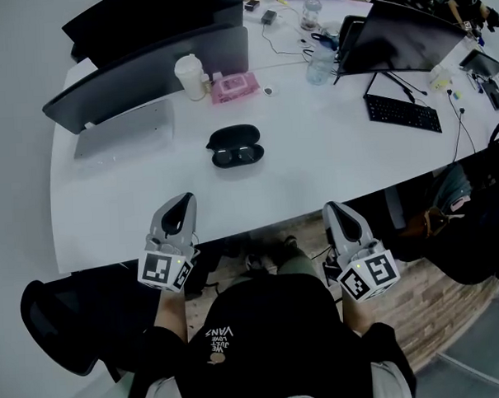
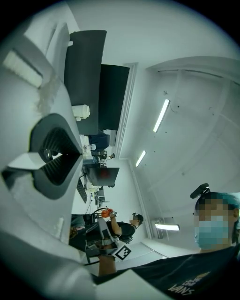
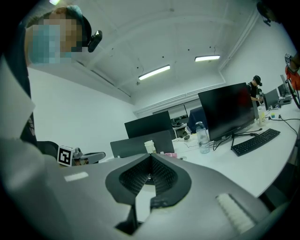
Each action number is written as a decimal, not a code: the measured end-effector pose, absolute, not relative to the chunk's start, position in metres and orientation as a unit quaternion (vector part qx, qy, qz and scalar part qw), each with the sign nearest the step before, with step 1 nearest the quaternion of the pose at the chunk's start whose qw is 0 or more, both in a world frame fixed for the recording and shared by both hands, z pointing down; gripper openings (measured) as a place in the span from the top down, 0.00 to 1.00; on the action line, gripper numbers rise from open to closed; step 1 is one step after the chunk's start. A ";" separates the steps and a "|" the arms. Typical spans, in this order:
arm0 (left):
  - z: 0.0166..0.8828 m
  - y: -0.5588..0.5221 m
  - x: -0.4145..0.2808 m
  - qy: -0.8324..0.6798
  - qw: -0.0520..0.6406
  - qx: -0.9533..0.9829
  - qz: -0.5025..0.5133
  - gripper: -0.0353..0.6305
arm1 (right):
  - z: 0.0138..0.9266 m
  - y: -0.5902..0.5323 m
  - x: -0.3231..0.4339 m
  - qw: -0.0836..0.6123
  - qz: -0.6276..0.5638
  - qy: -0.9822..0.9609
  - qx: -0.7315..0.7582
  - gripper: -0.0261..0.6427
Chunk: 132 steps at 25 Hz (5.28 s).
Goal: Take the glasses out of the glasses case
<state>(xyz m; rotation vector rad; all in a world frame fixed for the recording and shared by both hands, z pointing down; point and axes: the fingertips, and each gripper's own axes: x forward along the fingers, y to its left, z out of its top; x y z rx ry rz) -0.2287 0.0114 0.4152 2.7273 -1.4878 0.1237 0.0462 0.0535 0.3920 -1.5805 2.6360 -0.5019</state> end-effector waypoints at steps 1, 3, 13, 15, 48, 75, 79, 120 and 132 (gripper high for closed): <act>0.416 0.010 -0.228 -0.476 0.015 0.878 0.042 0.94 | 0.392 0.054 0.046 0.013 -0.162 0.846 -0.508 0.96; 0.417 0.008 -0.226 -0.471 0.013 0.881 0.046 0.94 | 0.393 0.053 0.044 0.013 -0.163 0.846 -0.507 0.96; 0.413 -0.016 -0.219 -0.450 -0.013 0.890 0.070 0.94 | 0.398 0.023 0.028 0.018 -0.167 0.861 -0.480 0.96; 0.408 -0.024 -0.216 -0.446 -0.022 0.891 0.075 0.94 | 0.398 0.015 0.028 0.018 -0.169 0.864 -0.474 0.96; 0.416 -0.163 -0.153 -0.324 -0.074 0.927 0.173 0.94 | 0.408 -0.087 0.073 0.031 -0.184 0.859 -0.477 0.96; 0.521 -0.173 -0.128 -0.202 -0.059 0.938 0.277 0.86 | 0.426 -0.109 0.080 0.021 -0.201 0.850 -0.487 0.96; 0.536 -0.173 -0.129 -0.194 -0.047 0.937 0.287 0.84 | 0.430 -0.112 0.079 0.018 -0.205 0.849 -0.487 0.96; 0.648 -0.154 -0.134 -0.041 -0.026 0.901 0.431 0.80 | 0.457 -0.137 0.073 0.000 -0.240 0.847 -0.475 0.96; 0.664 -0.152 -0.136 -0.018 -0.016 0.889 0.457 0.80 | 0.462 -0.141 0.073 -0.001 -0.246 0.844 -0.477 0.96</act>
